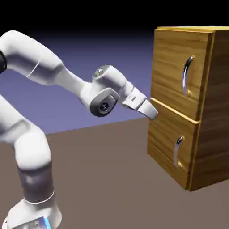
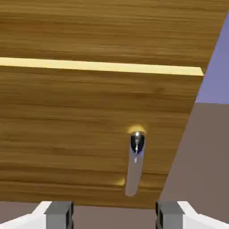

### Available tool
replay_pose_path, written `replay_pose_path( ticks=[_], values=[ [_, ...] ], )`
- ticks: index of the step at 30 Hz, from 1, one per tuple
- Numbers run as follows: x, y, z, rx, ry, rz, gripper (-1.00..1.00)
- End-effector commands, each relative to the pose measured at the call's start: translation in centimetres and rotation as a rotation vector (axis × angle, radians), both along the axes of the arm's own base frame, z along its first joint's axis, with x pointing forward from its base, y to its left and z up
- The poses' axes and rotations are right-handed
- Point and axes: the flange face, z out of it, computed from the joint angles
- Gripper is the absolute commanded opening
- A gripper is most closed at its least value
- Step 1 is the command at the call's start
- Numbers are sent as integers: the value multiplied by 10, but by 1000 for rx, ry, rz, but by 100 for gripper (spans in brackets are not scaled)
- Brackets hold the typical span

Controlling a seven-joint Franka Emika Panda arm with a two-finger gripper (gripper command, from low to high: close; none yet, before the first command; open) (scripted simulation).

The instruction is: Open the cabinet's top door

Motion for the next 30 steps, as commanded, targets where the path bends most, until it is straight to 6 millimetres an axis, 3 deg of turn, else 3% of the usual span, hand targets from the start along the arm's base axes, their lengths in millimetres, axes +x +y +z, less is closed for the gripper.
replay_pose_path(
  ticks=[1, 15, 30],
  values=[
    [1, 3, 5, -1, -8, 6, 0],
    [1, 35, 61, -22, -136, 54, 0],
    [1, 35, 93, -32, -312, 44, 0]
  ],
)
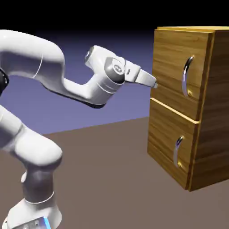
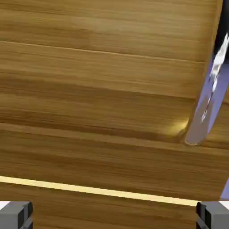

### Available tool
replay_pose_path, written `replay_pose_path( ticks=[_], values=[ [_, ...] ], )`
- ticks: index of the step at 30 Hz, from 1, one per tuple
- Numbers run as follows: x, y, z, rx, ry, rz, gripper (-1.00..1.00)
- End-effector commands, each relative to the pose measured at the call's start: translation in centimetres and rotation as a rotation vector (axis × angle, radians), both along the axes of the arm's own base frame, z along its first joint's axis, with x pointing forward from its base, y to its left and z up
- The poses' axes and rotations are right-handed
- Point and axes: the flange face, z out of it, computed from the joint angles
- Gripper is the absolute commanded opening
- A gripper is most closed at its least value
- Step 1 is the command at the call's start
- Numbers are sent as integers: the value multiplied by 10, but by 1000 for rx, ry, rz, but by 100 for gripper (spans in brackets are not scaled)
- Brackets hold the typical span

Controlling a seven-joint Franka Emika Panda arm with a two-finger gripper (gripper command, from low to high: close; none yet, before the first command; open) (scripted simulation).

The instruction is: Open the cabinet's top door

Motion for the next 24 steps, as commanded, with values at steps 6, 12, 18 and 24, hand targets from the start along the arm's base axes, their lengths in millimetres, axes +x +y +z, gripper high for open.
replay_pose_path(
  ticks=[6, 12, 18, 24],
  values=[
    [4, -9, 5, 9, -81, -11, 0],
    [12, -21, 5, 25, -167, -21, 0],
    [24, -37, 2, 47, -254, -26, 0],
    [40, -54, -6, 74, -341, -22, 0]
  ],
)
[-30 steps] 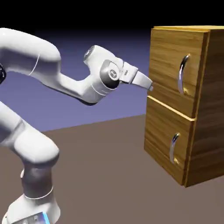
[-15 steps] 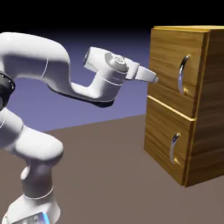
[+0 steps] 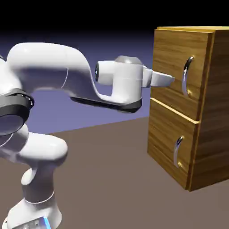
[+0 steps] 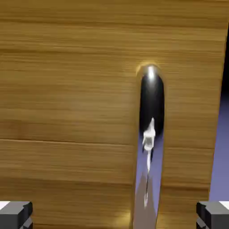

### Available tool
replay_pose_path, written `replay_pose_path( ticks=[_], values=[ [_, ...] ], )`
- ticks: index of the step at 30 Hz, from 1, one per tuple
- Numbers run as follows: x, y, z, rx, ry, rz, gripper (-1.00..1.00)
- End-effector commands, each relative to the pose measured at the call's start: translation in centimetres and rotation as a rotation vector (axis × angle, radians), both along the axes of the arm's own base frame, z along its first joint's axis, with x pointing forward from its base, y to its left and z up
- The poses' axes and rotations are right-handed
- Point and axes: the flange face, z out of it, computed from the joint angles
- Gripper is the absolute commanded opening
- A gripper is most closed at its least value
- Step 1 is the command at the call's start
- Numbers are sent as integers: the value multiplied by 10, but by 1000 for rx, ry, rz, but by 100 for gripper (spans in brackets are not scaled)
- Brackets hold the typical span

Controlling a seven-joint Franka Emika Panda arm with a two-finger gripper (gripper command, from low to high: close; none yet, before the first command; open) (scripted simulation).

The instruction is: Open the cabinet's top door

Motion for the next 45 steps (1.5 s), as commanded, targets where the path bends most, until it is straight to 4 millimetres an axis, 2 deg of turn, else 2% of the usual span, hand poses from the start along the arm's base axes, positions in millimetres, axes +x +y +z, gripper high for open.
replay_pose_path(
  ticks=[1, 8, 13, 14, 15, 16, 25, 45],
  values=[
    [3, -3, -2, 4, -14, 2, 0],
    [28, -23, -16, 35, -108, 25, 0],
    [73, -20, -16, 34, -108, 24, 0],
    [76, -20, -16, 34, -108, 24, 0],
    [76, -20, -16, 34, -108, 24, -100],
    [76, -20, -16, 34, -108, 24, -100],
    [26, 7, -16, 25, -111, -149, -100],
    [-48, 71, -16, 7, -114, -447, -100]
  ],
)
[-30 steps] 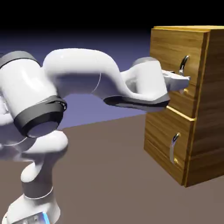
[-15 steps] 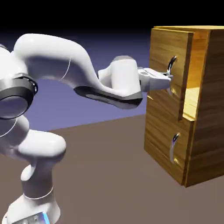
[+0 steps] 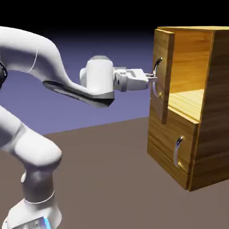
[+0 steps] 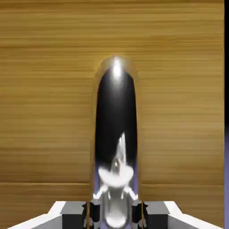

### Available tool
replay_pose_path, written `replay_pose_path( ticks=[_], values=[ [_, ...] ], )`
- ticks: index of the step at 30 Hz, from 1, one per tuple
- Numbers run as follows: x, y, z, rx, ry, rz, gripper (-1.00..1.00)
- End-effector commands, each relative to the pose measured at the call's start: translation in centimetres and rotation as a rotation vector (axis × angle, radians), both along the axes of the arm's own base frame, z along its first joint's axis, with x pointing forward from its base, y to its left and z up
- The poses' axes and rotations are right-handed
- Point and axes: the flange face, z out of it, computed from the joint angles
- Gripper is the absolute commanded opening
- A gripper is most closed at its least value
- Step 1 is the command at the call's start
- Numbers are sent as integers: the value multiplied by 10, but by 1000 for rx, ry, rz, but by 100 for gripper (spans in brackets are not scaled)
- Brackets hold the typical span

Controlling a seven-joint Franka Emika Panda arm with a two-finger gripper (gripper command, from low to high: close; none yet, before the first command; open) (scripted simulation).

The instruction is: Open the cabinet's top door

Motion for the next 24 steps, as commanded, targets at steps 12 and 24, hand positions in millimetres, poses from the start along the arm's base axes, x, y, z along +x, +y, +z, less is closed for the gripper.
replay_pose_path(
  ticks=[12, 24],
  values=[
    [-15, 21, 0, 0, 1, -78, -100],
    [-52, 87, 0, 1, 1, -308, -100]
  ],
)
